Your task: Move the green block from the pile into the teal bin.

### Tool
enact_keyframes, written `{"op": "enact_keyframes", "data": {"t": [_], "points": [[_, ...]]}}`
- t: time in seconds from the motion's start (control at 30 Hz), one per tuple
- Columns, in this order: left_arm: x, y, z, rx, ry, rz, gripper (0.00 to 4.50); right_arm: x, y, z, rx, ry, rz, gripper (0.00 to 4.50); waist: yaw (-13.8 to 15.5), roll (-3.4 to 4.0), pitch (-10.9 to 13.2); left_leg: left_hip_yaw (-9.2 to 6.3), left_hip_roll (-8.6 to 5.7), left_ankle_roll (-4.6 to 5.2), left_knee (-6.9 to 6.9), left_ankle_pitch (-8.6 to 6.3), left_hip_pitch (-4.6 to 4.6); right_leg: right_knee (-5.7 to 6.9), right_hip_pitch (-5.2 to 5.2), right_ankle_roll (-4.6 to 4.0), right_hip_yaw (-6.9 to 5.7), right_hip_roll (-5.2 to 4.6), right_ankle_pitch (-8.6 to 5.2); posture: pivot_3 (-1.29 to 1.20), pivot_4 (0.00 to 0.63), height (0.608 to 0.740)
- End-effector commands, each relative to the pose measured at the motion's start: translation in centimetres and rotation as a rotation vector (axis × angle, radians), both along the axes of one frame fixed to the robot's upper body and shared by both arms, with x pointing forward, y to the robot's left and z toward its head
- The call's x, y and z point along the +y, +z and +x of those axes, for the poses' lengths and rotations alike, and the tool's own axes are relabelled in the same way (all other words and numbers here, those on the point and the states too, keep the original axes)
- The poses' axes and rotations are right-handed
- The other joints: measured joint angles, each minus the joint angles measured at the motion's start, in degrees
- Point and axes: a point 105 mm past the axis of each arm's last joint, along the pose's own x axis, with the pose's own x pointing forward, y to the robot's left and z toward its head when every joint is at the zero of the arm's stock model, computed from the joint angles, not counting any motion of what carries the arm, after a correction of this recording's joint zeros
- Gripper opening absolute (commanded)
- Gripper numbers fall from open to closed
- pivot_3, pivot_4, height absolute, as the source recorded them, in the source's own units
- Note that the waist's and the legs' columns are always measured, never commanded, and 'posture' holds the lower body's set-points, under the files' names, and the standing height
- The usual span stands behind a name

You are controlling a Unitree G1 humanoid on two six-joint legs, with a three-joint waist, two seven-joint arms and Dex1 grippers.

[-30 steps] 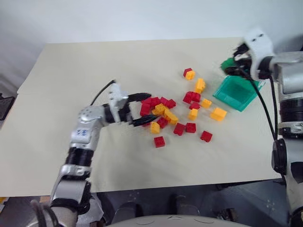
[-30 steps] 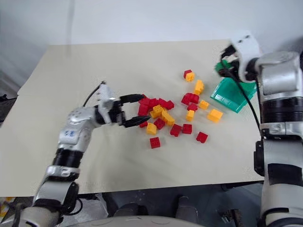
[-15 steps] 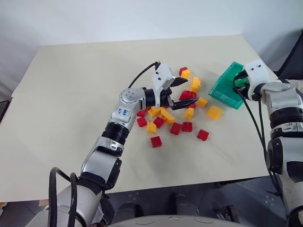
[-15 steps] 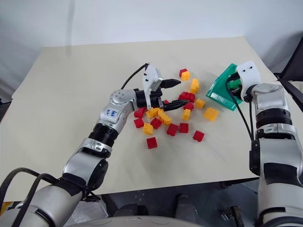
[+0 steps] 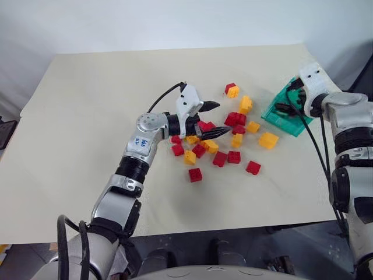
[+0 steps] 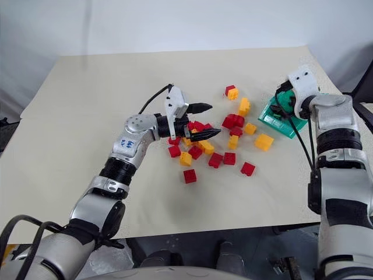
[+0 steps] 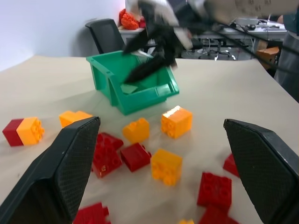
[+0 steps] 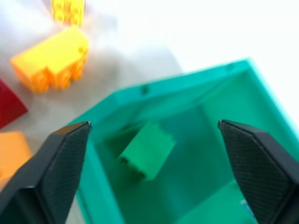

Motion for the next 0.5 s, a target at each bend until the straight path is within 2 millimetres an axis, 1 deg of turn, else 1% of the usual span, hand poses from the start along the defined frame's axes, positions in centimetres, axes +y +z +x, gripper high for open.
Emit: {"op": "enact_keyframes", "data": {"t": [0.03,0.07,0.17,0.23,0.3,0.33,0.4,0.47,0.5], "points": [[3.0,1.0,-1.7,-0.038,-0.027,-0.035,4.5,1.4,4.4,-2.4,-0.136,0.173,0.027,4.47,0.0,0.02,0.0,-0.06,0.02,0.0,-0.01,0.0,0.0,0.0,-0.01,0.0,0.0,0.0,0.0,0.0,0.15,0.74],[4.0,0.5,-2.3,-0.02,-0.033,-0.028,4.5,2.2,4.4,-3.3,-0.138,0.246,0.03,4.47,0.0,0.02,0.0,-0.11,0.04,-0.01,0.0,-0.01,0.01,0.04,-0.01,0.0,-0.01,0.01,0.0,0.0,0.15,0.74],[6.7,-0.6,-3.6,0.065,-0.033,-0.051,4.5,4.0,2.7,-6.2,-0.092,0.432,0.018,4.47,0.1,0.02,0.0,-0.39,0.06,-0.05,-0.02,-0.03,0.04,0.03,0.0,0.0,-0.03,0.06,0.0,0.0,0.15,0.74],[9.3,-1.4,-4.8,0.07,-0.008,-0.063,4.5,4.7,1.0,-8.9,-0.068,0.589,0.006,4.47,0.2,0.02,0.0,-0.47,0.01,-0.02,0.09,-0.04,0.02,0.01,0.01,0.0,0.02,0.03,0.0,0.0,0.15,0.74],[11.6,-1.9,-5.9,0.082,0.004,-0.094,4.5,5.3,0.0,-11.4,-0.075,0.739,0.063,4.47,0.6,0.02,0.0,-0.55,0.01,-0.02,0.12,-0.04,0.06,-0.02,0.14,0.02,-0.02,0.02,0.01,0.0,0.15,0.74],[12.5,-2.3,-6.0,0.099,0.03,-0.086,4.5,5.2,-0.8,-12.1,-0.047,0.765,0.081,4.47,0.9,0.02,0.0,-0.58,0.02,-0.02,0.13,-0.04,0.12,-0.02,0.18,0.02,0.0,0.02,0.01,0.0,0.15,0.74],[14.7,-3.3,-6.2,0.153,0.096,-0.074,4.5,4.5,-2.6,-12.4,0.0,0.784,0.096,4.47,1.2,0.02,0.0,-0.53,-0.01,0.0,0.2,-0.03,0.14,-0.02,0.21,0.02,0.05,0.0,0.02,0.0,0.15,0.74],[16.6,-4.2,-6.7,0.188,0.142,-0.053,4.5,4.0,-4.6,-13.2,0.056,0.841,0.074,4.47,1.4,0.02,0.0,-0.49,-0.02,0.06,0.27,0.01,0.2,-0.01,0.27,0.01,0.13,-0.01,0.03,0.0,0.15,0.74],[17.2,-4.5,-6.8,0.199,0.156,-0.045,4.5,3.9,-5.3,-13.5,0.076,0.869,0.061,4.47,1.4,0.02,0.0,-0.5,-0.02,0.07,0.29,0.02,0.24,-0.02,0.32,0.0,0.12,-0.01,0.03,0.0,0.15,0.74]]}}
